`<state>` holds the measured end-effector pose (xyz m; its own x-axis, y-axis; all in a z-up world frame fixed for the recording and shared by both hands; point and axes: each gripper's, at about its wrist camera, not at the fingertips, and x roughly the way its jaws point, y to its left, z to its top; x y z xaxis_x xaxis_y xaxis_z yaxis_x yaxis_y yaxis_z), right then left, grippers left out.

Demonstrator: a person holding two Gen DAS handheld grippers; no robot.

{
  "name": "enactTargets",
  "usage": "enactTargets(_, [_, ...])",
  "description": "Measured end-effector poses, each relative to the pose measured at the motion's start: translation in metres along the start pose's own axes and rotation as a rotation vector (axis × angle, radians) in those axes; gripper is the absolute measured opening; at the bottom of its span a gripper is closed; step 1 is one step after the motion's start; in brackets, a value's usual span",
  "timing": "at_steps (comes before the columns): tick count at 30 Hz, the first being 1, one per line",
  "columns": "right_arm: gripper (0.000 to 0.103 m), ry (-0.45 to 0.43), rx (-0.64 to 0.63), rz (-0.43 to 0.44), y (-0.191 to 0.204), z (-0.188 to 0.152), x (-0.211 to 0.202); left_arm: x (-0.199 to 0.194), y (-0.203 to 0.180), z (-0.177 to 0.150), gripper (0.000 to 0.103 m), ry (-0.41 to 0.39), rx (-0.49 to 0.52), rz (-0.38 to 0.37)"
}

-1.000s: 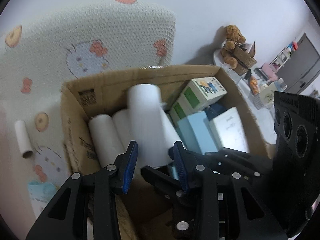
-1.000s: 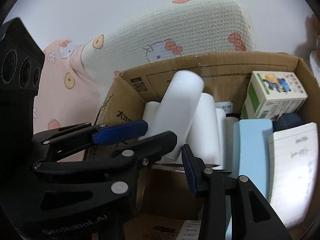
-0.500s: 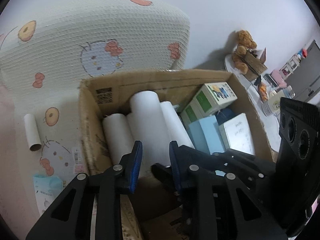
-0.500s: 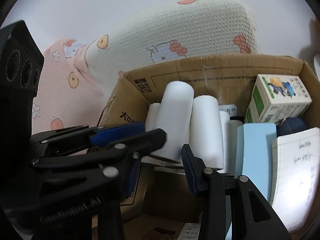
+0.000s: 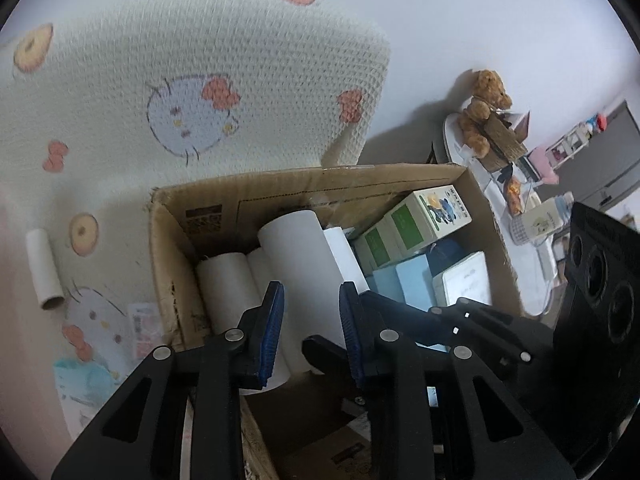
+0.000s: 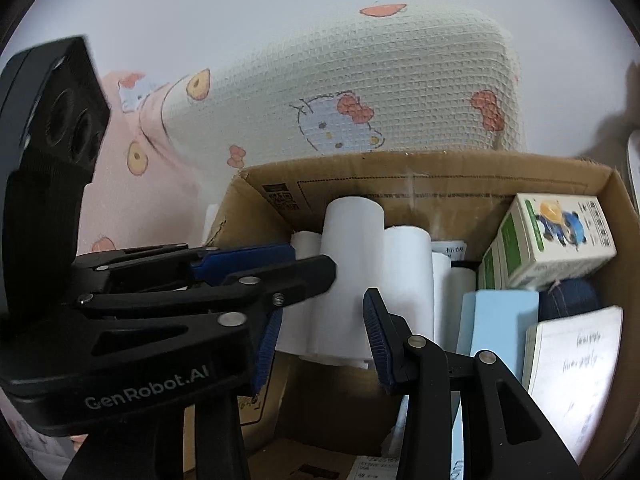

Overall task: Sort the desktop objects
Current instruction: 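Lower the tube among the white rolls and open the left gripper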

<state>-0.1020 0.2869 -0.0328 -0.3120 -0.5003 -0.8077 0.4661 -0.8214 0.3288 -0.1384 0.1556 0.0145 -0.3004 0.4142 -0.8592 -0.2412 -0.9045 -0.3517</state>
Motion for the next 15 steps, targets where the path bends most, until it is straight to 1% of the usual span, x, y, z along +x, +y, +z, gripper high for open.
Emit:
enactTargets(3, [0.038, 0.011, -0.016, -0.008, 0.0, 0.005, 0.005, 0.0, -0.001, 0.0, 0.028, 0.004, 0.008, 0.01])
enactTargets(5, [0.038, 0.029, -0.024, 0.002, -0.001, 0.006, 0.01, 0.001, 0.0, -0.001, 0.023, 0.017, 0.003, 0.023])
enactTargets(8, [0.038, 0.061, -0.033, 0.014, -0.003, 0.006, 0.017, 0.001, 0.002, -0.002, 0.023, 0.029, -0.004, 0.034])
enactTargets(12, [0.038, 0.073, -0.055, 0.058, 0.001, 0.005, 0.023, -0.002, 0.005, -0.007, 0.023, 0.031, -0.012, 0.056])
enactTargets(13, [0.038, 0.07, -0.069, 0.054, 0.003, 0.006, 0.023, -0.003, 0.005, -0.007, 0.023, 0.026, -0.014, 0.067])
enactTargets(15, [0.038, 0.066, -0.084, 0.037, 0.005, 0.006, 0.023, -0.006, 0.003, -0.008, 0.023, 0.007, 0.011, 0.116])
